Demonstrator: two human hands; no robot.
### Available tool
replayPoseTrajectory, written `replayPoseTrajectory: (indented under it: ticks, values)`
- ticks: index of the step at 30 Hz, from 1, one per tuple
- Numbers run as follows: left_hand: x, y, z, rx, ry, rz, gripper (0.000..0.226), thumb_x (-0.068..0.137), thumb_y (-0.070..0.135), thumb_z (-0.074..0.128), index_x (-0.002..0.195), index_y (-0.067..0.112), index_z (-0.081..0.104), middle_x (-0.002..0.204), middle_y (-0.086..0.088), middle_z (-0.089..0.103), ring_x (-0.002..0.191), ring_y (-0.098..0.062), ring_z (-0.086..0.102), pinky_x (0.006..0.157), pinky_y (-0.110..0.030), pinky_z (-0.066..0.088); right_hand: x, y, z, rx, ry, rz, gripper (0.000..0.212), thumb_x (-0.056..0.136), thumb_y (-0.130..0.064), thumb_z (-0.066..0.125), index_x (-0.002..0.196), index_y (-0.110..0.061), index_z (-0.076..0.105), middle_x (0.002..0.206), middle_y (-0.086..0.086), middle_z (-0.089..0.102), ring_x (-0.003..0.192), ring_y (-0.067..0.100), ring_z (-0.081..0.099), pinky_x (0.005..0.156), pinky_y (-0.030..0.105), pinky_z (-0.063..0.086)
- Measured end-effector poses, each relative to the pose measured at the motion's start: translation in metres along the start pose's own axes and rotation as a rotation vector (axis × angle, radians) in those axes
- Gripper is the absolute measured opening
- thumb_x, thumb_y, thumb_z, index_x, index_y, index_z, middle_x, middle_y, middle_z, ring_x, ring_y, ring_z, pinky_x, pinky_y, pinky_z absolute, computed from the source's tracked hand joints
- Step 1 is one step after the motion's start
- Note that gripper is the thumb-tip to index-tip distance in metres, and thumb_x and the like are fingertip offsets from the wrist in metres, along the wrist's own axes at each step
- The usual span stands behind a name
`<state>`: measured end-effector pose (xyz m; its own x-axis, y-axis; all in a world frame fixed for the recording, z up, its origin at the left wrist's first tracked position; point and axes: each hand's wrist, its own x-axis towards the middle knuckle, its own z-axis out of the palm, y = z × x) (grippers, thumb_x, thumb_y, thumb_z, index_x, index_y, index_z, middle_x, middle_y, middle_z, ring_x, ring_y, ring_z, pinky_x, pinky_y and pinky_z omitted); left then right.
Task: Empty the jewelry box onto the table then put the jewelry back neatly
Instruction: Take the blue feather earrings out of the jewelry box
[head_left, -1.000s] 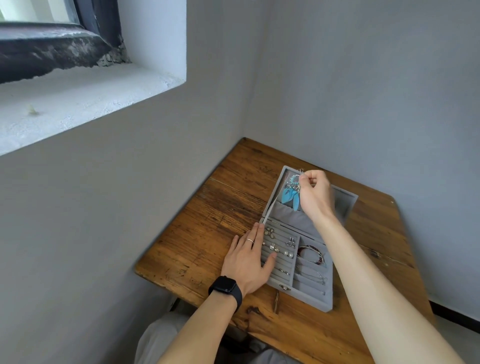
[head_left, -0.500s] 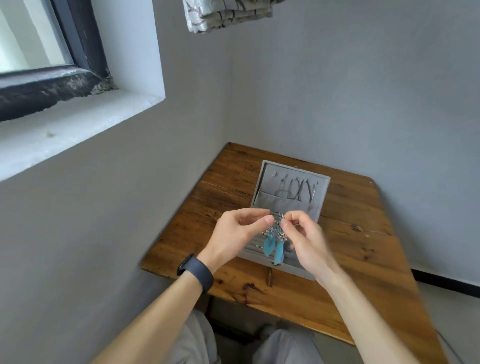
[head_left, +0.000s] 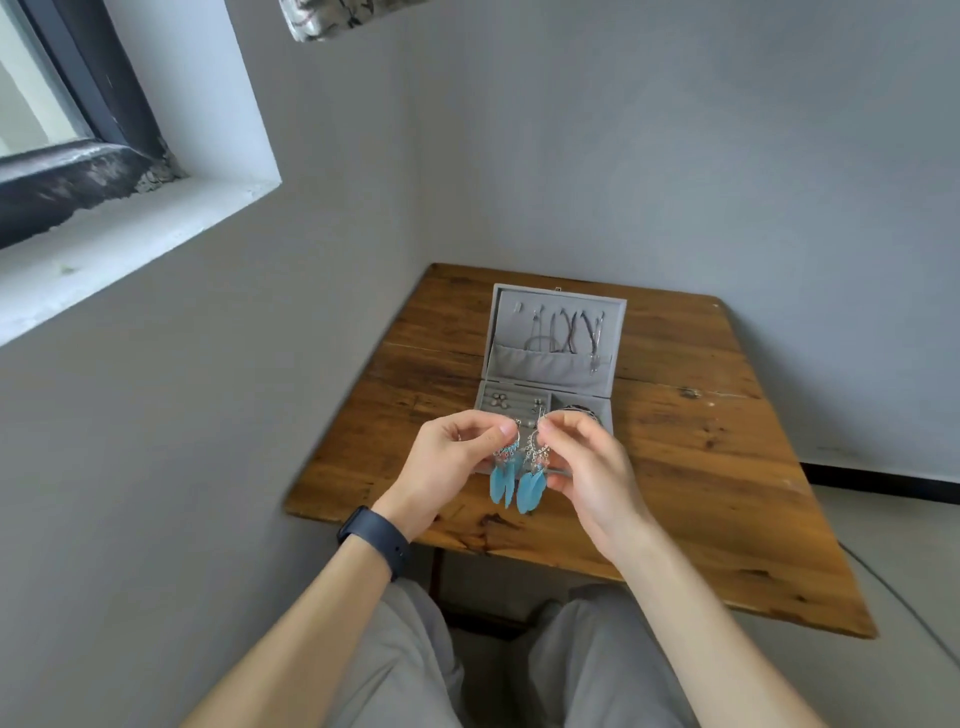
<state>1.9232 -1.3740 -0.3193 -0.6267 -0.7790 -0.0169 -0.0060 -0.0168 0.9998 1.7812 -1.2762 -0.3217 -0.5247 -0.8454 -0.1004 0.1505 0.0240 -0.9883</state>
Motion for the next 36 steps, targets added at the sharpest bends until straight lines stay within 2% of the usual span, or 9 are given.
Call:
replayPoseTrajectory:
  ticks: [5,8,12,18,22,24,29,32,36]
  values:
    - [-0.004,-0.002,-0.002,-0.137,-0.085,-0.146,0.022,0.093,0.033,0.068,0.100,0.014,0.075,0.105,-0.011,0.074,0.100,-0.025,0.072,0.085,-0.032,0.057,0.001,0.001,-0.004,-0.011,0.015,0.019,0.007,0.094,-0.033,0.066,0.097,-0.030,0.072,0.099,-0.005,0.073,0.103,0.022,0.067,0.078,0.035,0.053]
    - [-0.008,-0.003,-0.011,-0.280,-0.151,-0.251,0.020,0.099,0.025,0.061,0.105,0.015,0.077,0.108,-0.011,0.074,0.101,-0.023,0.071,0.083,-0.029,0.057,0.001,0.003,-0.003,-0.012,-0.035,0.047,0.011,0.096,-0.028,0.064,0.097,-0.033,0.075,0.098,-0.005,0.073,0.102,0.021,0.067,0.073,0.031,0.051]
    - [-0.014,-0.010,-0.031,-0.278,-0.109,-0.298,0.021,0.099,0.024,0.060,0.112,0.020,0.076,0.113,-0.010,0.073,0.106,-0.023,0.070,0.091,-0.035,0.056,0.002,0.010,0.004,-0.022,-0.082,0.099,0.013,0.096,-0.022,0.064,0.100,-0.027,0.076,0.098,-0.003,0.074,0.095,0.017,0.068,0.068,0.026,0.051]
    - [-0.022,-0.016,-0.060,-0.230,0.007,-0.362,0.016,0.095,0.028,0.066,0.104,0.027,0.078,0.110,-0.004,0.075,0.103,-0.020,0.072,0.079,-0.031,0.057,0.003,0.020,0.019,-0.034,-0.151,0.153,0.011,0.095,-0.015,0.065,0.105,-0.015,0.071,0.097,0.005,0.075,0.089,0.020,0.073,0.071,0.027,0.054]
    - [-0.024,-0.021,-0.070,-0.224,0.065,-0.369,0.016,0.095,0.021,0.064,0.097,0.026,0.079,0.104,-0.005,0.076,0.091,-0.019,0.074,0.074,-0.030,0.057,0.004,0.024,0.027,-0.092,-0.197,0.167,0.012,0.093,-0.010,0.066,0.105,-0.013,0.069,0.094,0.004,0.076,0.087,0.021,0.075,0.069,0.025,0.055]
    - [-0.026,-0.022,-0.072,-0.240,0.063,-0.359,0.017,0.095,0.019,0.065,0.099,0.026,0.079,0.107,-0.005,0.075,0.088,-0.017,0.074,0.072,-0.027,0.057,0.005,0.024,0.029,-0.129,-0.230,0.156,0.016,0.094,-0.009,0.064,0.107,-0.017,0.071,0.097,0.004,0.076,0.088,0.020,0.074,0.071,0.025,0.056]
    - [-0.029,-0.024,-0.076,-0.246,0.014,-0.331,0.022,0.094,0.015,0.066,0.108,0.029,0.076,0.113,-0.004,0.074,0.092,-0.016,0.071,0.077,-0.027,0.058,0.004,0.028,0.031,-0.180,-0.271,0.136,0.020,0.095,-0.009,0.063,0.106,-0.022,0.074,0.100,0.002,0.076,0.093,0.017,0.073,0.079,0.028,0.058]
    - [-0.030,-0.025,-0.078,-0.254,-0.011,-0.312,0.028,0.096,0.009,0.062,0.113,0.027,0.074,0.117,-0.003,0.073,0.100,-0.020,0.072,0.088,-0.034,0.059,0.002,0.030,0.032,-0.168,-0.263,0.141,0.016,0.093,-0.011,0.066,0.106,-0.019,0.072,0.097,0.003,0.076,0.093,0.018,0.074,0.080,0.030,0.059]
    - [-0.032,-0.026,-0.080,-0.250,-0.002,-0.288,0.030,0.094,0.006,0.063,0.117,0.023,0.073,0.117,-0.003,0.073,0.099,-0.018,0.072,0.082,-0.028,0.058,0.001,0.032,0.032,-0.185,-0.244,0.091,0.014,0.093,-0.019,0.069,0.107,-0.021,0.070,0.096,0.001,0.076,0.091,0.017,0.074,0.082,0.033,0.059]
